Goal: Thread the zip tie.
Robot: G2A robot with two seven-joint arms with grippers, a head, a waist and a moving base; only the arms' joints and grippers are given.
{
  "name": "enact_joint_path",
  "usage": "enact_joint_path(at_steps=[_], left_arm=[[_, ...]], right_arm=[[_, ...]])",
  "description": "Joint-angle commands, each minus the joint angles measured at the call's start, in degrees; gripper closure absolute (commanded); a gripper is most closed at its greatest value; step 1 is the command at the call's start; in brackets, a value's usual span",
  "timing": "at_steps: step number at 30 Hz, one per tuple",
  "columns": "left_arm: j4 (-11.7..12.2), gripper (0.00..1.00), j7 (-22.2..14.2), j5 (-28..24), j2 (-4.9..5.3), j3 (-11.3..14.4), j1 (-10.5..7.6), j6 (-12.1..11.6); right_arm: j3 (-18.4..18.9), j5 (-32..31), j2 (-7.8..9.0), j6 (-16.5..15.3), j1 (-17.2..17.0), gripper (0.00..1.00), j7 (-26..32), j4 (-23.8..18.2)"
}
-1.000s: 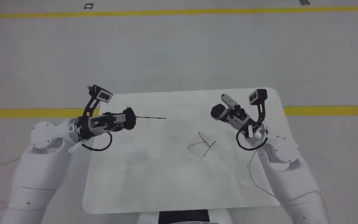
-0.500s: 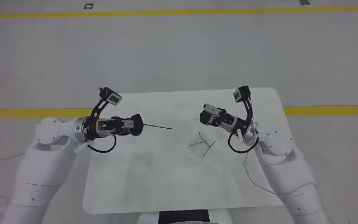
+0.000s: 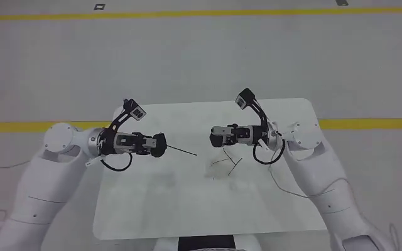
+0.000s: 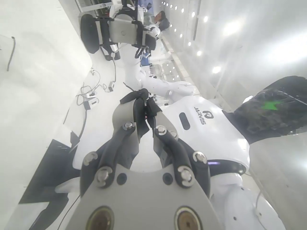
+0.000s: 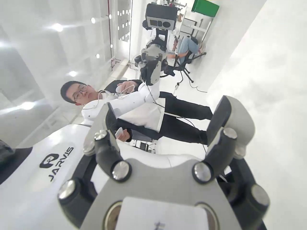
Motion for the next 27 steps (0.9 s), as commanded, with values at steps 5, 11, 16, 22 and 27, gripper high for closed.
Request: enact_joint_path(at_steps=[5,11,16,22,27], left_arm=[[-0.4,1.0,1.21,0.88,-0.08,0.49,0.15,0.58],[0.21,1.0,0.0,0.52,0.03,1.19,-0.99,0.45],[-0.15,1.0,0.0,0.8,0.15,1.79,-1.31,-0.23],[-0.15,1.0,0.0,0.8,0.15,1.79,-1.31,-0.23],[-0.15,1.0,0.0,0.8,0.15,1.79,-1.31,-0.23]], right_arm=[[-0.29,0.02,-0.01,0.22,-0.16,0.0,-0.26,-0.35],[-3.82,0.53,-0.27,1.5,5.05,0.0,6.52,1.29],[-5.06,0.95,-0.46,1.03,7.0,0.0,8.19,2.3],[-5.17,1.0,-0.49,1.0,6.73,0.0,7.48,2.14],[-6.76,1.73,-0.65,1.6,8.56,0.0,8.8,2.92]])
